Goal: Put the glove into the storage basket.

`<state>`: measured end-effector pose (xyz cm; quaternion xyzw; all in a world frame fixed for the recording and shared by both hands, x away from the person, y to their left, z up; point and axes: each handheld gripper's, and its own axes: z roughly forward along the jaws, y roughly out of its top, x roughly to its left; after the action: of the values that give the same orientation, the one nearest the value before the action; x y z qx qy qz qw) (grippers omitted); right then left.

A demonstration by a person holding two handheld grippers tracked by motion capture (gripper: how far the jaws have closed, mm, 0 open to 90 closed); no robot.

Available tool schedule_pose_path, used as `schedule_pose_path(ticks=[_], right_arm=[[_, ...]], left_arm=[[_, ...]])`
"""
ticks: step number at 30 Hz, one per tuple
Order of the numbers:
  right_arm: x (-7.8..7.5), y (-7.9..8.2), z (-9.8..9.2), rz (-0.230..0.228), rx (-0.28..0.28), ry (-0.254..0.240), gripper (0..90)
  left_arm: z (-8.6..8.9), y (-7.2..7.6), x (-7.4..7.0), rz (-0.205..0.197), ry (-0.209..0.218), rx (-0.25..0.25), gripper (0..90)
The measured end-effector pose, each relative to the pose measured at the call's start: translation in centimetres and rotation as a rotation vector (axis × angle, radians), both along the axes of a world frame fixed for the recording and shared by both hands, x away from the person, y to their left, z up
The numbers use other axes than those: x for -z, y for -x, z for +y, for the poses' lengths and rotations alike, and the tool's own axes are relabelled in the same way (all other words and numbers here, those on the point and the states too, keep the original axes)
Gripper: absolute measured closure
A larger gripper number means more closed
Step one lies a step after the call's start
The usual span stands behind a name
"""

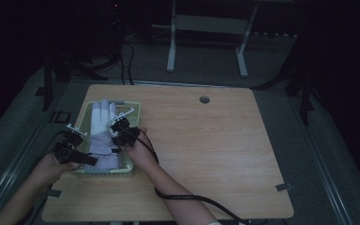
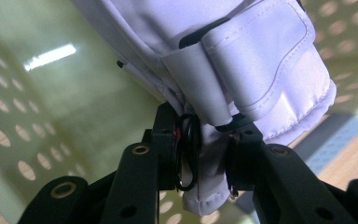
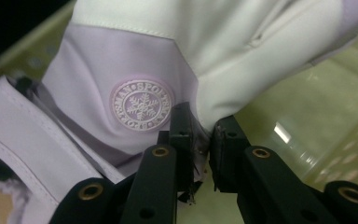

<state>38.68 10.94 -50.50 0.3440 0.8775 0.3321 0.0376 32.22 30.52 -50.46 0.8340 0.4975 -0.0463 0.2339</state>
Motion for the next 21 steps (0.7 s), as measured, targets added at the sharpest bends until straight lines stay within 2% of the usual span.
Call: schedule_pose_path(ticks=[5,10,13,15,18,21], right_arm=[[0.7,0.0,0.7,0.002,-0.005,0.051,80.7],[0.7,0.0,1.0,0.013,0.007,0.095,79.0],[0.7,0.0,1.1,0.013,0.02,0.092,74.5],[0.7,0.3,1.0,0.0,0.02,0.09,70.0],[0.7,0.4,1.1,0.002,0.006,0.082,60.5],[0.5,0.6,0.9,-0.016,-0.004,0.07,57.8]], left_arm=[[-0.1,-0.5,0.6,0.035,-0.015,-0.001,69.0],[-0.5,-0.7,0.9,0.042,-0.044,0.004,67.8],[-0.9,-0.8,0.9,0.041,-0.072,0.005,62.5],[-1.2,-0.8,0.9,0.026,-0.097,0.011,58.0],[-1.6,-0.8,1.0,0.018,-0.133,0.014,55.2],[-1.7,-0.8,0.9,-0.003,-0.131,0.002,50.8]])
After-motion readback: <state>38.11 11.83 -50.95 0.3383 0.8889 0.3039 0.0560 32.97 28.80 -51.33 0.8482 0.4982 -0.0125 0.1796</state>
